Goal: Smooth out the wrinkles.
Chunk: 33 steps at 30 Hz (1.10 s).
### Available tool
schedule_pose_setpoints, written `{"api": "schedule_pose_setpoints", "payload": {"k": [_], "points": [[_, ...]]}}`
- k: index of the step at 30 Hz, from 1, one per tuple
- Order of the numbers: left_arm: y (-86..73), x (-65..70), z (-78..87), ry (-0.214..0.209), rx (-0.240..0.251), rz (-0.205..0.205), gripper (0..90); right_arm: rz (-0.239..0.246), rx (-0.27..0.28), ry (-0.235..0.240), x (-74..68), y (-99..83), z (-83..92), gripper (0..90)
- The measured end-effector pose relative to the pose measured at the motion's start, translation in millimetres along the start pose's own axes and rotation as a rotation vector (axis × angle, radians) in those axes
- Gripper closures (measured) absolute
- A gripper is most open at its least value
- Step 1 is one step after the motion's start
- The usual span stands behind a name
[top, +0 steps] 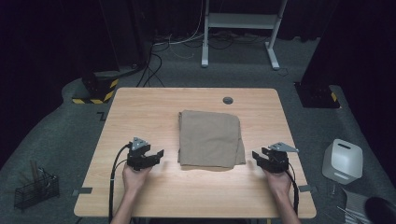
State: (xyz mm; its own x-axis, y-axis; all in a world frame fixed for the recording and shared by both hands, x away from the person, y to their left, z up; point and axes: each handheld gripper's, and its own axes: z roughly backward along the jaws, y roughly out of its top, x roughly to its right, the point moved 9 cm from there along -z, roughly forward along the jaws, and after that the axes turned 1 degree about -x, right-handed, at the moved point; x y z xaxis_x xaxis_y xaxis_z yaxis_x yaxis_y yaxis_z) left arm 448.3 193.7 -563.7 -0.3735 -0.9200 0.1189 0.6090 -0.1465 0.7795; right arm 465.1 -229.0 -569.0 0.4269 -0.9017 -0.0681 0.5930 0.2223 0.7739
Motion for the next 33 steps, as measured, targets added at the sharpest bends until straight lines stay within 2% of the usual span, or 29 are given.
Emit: {"api": "schedule_pose_setpoints", "payload": {"k": [6,8,10,12,16,23,25,26,33], "points": [[-9.3,-7.9,-4.2,0.046,-0.025,-0.002,33.1,0.01,-0.038,-0.032,4.4,-8.0,-3.6,48.4],[-11.7,-10.0,-5.4,0.05,-0.028,0.011,33.2,0.009,-0.052,-0.042,5.9,-10.4,-4.9,48.0],[-13.6,-12.6,-6.4,0.058,-0.034,0.026,33.0,0.031,-0.067,-0.06,6.6,-11.4,-6.1,47.4],[-14.0,-15.2,-6.7,0.077,-0.037,0.017,33.0,0.034,-0.072,-0.06,7.3,-11.4,-6.9,46.4],[-15.4,-16.6,-8.4,0.086,-0.043,0.015,32.9,0.035,-0.075,-0.066,7.4,-11.5,-7.2,45.3],[-17.7,-18.6,-10.0,0.117,-0.053,-0.003,32.8,0.041,-0.082,-0.081,8.8,-11.2,-8.8,38.0],[-17.9,-18.3,-10.6,0.133,-0.056,-0.008,32.7,0.04,-0.083,-0.088,9.2,-11.4,-8.7,36.6],[-18.4,-17.8,-11.3,0.154,-0.066,-0.026,31.9,0.04,-0.083,-0.089,9.3,-11.3,-8.8,36.4],[-18.4,-16.3,-11.9,0.147,-0.069,-0.034,28.8,0.036,-0.084,-0.09,9.5,-11.5,-8.7,35.9]]}}
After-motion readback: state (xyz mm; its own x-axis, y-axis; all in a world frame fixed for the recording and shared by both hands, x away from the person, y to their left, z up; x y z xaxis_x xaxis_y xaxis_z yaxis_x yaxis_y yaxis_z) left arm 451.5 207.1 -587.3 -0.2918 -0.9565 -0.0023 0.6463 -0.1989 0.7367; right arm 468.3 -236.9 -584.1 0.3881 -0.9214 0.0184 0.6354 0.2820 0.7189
